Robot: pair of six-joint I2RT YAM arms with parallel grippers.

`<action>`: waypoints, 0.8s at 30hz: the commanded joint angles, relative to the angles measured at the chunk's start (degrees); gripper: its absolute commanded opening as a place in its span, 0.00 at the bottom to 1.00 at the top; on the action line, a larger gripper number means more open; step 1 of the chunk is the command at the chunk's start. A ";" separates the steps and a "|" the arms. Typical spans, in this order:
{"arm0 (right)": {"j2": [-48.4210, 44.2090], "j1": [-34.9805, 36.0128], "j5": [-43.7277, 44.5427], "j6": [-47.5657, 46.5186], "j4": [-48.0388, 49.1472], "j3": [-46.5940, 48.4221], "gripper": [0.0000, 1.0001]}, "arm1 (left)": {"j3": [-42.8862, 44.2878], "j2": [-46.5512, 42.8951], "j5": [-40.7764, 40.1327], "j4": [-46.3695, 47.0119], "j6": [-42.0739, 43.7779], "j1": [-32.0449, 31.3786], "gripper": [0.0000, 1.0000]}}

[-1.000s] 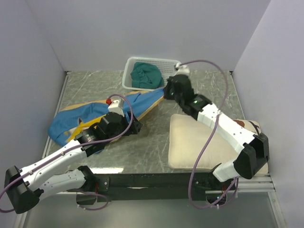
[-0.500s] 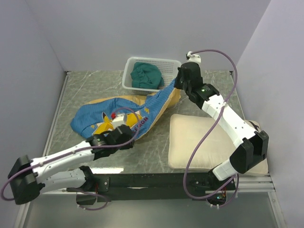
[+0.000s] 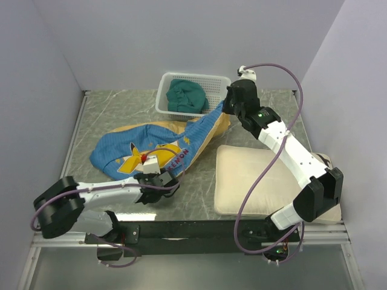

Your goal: Put the pillow into the pillowcase

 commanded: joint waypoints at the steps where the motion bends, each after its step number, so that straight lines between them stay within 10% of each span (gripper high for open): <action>1: -4.11 -0.13 -0.67 -0.35 2.31 -1.17 0.00 | 4.62 6.74 -5.59 -1.02 -3.00 0.21 0.70; 10: -5.95 -0.04 -1.55 -0.09 2.58 -3.02 0.00 | 6.74 11.93 -9.98 -2.88 -7.49 0.82 0.58; 16: -7.09 -0.04 -1.56 -0.35 2.23 -3.37 0.00 | 7.53 8.43 -10.69 -6.30 -8.63 2.23 0.01; 24: -5.34 -2.15 -2.26 0.00 -1.99 3.91 0.00 | 15.95 -14.21 -10.60 -15.88 -4.42 2.14 0.01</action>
